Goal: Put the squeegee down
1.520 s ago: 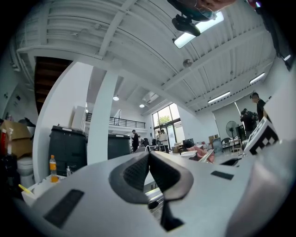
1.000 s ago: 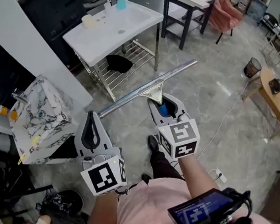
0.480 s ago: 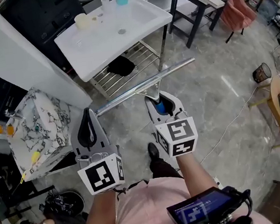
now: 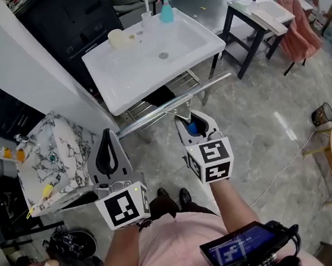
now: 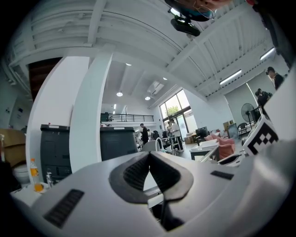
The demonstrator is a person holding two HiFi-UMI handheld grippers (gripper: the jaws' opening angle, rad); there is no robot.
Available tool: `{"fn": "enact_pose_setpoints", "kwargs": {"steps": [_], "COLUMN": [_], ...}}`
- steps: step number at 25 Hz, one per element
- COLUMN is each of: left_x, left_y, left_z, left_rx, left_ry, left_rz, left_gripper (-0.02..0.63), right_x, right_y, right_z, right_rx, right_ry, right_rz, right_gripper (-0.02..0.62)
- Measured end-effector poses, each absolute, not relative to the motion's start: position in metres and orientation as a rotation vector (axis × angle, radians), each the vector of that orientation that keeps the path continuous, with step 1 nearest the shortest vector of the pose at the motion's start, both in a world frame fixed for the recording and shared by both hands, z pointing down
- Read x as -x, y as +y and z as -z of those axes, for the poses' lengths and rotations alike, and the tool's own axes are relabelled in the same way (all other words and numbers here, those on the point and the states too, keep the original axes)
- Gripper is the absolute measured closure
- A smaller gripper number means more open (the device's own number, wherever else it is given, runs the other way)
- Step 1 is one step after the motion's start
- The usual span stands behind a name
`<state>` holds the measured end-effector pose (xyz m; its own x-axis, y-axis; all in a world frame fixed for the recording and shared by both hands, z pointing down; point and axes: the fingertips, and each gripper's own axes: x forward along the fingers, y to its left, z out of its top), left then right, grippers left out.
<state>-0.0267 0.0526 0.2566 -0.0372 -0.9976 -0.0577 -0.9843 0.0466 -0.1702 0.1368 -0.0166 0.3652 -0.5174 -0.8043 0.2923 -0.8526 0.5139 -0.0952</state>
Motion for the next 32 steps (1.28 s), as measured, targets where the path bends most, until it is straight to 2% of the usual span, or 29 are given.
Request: {"fn": "enact_pose_setpoints", "kwargs": {"steps": [12, 24, 32], "left_x": [0.075, 0.144, 0.192], "left_y": [-0.002, -0.128, -0.196], "left_z": [-0.276, -0.313, -0.289], "left_rx": [2.009, 2.009, 1.955], "left_ry": [2.243, 2.345, 2.331], "left_rz": [0.099, 0.113, 0.044], "left_gripper": [0.597, 0.597, 0.597], "right_x": [-0.091, -0.019, 0.035], "right_y": [-0.082, -0.206, -0.281], "right_z": [-0.369, -0.407, -0.382], "right_rx": [-1.316, -1.204, -1.18], "right_ry": [-2.574, -2.536, -2.578], "right_rz": [-0.282, -0.305, -0.23], "right_gripper": [0.489, 0.489, 0.489]}}
